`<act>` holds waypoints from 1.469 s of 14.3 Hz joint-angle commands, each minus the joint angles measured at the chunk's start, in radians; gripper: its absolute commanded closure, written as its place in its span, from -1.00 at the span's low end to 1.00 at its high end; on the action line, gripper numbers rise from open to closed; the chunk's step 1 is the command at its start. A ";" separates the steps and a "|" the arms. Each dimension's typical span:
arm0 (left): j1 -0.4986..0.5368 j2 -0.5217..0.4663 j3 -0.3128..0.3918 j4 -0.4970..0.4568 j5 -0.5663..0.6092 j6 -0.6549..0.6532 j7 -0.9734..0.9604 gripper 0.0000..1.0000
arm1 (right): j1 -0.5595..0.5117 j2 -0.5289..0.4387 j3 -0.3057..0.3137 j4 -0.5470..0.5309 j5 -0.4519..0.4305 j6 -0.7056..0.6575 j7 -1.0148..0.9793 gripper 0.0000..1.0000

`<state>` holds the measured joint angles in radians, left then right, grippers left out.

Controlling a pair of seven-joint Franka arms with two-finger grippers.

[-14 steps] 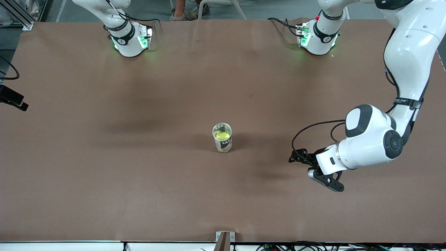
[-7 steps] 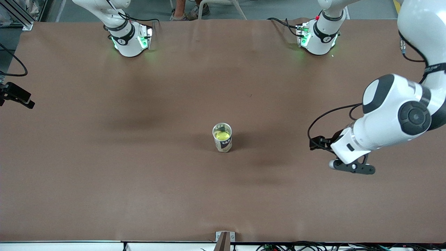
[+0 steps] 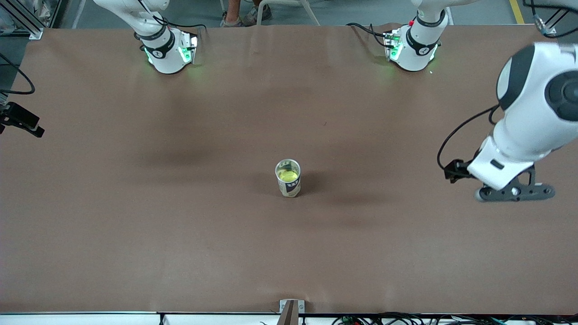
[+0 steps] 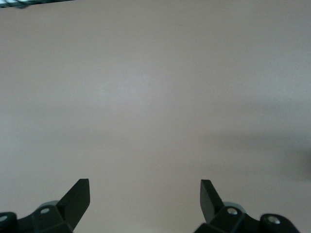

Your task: Insert tennis ball vertically with right arm

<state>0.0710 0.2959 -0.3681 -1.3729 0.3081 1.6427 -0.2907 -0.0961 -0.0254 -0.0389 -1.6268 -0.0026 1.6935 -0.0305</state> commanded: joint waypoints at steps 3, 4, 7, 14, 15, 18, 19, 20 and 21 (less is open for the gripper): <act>-0.077 -0.154 0.171 -0.086 -0.157 -0.027 0.015 -1.00 | -0.025 -0.018 0.017 -0.011 -0.011 -0.008 0.001 -1.00; -0.092 -0.188 0.204 -0.112 -0.187 -0.027 0.022 -1.00 | -0.027 -0.018 0.016 -0.011 -0.010 -0.009 0.000 -1.00; -0.167 -0.257 0.276 -0.162 -0.236 -0.033 0.025 -1.00 | -0.019 -0.018 0.017 -0.007 -0.011 0.001 -0.003 -1.00; -0.237 -0.345 0.353 -0.267 -0.299 -0.024 0.070 -1.00 | -0.022 -0.018 0.017 -0.002 -0.013 -0.006 -0.003 -1.00; -0.235 -0.345 0.353 -0.265 -0.307 -0.026 0.085 -1.00 | -0.019 -0.018 0.017 -0.002 -0.013 -0.006 -0.003 -1.00; -0.229 -0.351 0.351 -0.261 -0.307 -0.035 0.155 -1.00 | -0.017 -0.016 0.019 -0.002 -0.019 0.002 -0.003 -1.00; -0.229 -0.350 0.351 -0.261 -0.307 -0.035 0.171 -1.00 | -0.017 -0.016 0.020 -0.002 -0.019 0.002 -0.005 -1.00; -0.232 -0.345 0.350 -0.258 -0.307 -0.035 0.179 -1.00 | -0.016 -0.016 0.022 -0.001 -0.020 0.002 -0.005 -1.00; -0.235 -0.342 0.348 -0.256 -0.305 -0.035 0.179 -1.00 | -0.014 -0.016 0.023 -0.001 -0.020 0.000 -0.005 -1.00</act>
<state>-0.1563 -0.0263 -0.0230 -1.6121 0.0152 1.6064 -0.1351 -0.0973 -0.0254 -0.0349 -1.6202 -0.0026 1.6941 -0.0306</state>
